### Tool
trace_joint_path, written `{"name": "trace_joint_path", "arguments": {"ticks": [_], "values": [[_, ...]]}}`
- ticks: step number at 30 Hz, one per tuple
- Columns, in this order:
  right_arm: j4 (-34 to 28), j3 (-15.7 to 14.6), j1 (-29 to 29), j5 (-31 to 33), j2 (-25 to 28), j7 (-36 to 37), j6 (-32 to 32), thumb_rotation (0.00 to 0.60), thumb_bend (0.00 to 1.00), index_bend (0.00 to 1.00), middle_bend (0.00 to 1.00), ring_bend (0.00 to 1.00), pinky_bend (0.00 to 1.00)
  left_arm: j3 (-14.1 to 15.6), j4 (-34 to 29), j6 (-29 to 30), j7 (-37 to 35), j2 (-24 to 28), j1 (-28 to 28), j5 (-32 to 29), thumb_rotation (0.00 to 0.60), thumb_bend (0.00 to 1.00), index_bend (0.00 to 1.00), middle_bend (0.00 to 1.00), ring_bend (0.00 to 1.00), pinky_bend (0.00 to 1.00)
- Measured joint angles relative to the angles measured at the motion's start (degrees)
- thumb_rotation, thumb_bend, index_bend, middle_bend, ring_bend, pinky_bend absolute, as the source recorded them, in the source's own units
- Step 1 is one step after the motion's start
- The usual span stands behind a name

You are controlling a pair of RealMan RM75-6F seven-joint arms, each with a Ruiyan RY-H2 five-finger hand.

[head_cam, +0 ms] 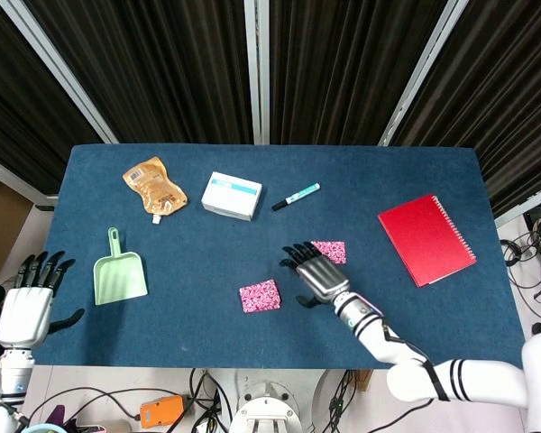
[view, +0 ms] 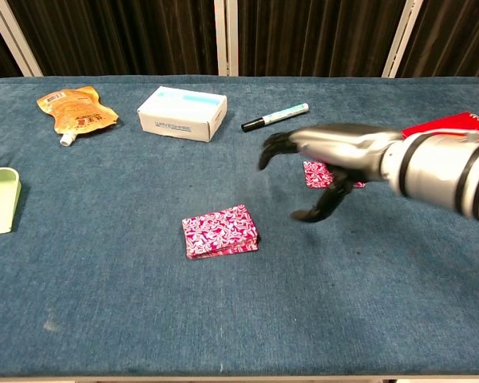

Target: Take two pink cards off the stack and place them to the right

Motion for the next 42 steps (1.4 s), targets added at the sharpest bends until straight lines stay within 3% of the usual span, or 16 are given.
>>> {"name": "trace_joint_path", "arguments": {"ticks": [15, 29, 42], "values": [[4.74, 0.93, 7.54, 10.81, -10.36, -10.24, 0.40, 0.600, 0.46, 0.30, 0.11, 0.00, 0.02, 0.03, 1.07, -0.09, -0.71, -0.39, 0.22, -0.28, 0.600, 0.08, 0.17, 0.09, 0.00, 0.00], [6.05, 0.62, 9.92, 14.46, -11.94, -11.68, 1.67, 0.600, 0.46, 0.38, 0.11, 0.00, 0.02, -0.12, 1.88, 0.00, -1.34, -0.61, 0.29, -0.39, 0.600, 0.08, 0.17, 0.09, 0.00, 0.00], [5.91, 0.28, 10.44, 15.04, -12.03, -10.88, 2.35, 0.600, 0.58, 0.49, 0.11, 0.00, 0.02, 0.01, 2.16, 0.46, -1.54, -0.71, 0.66, -0.25, 0.600, 0.08, 0.17, 0.09, 0.00, 0.00]]}}
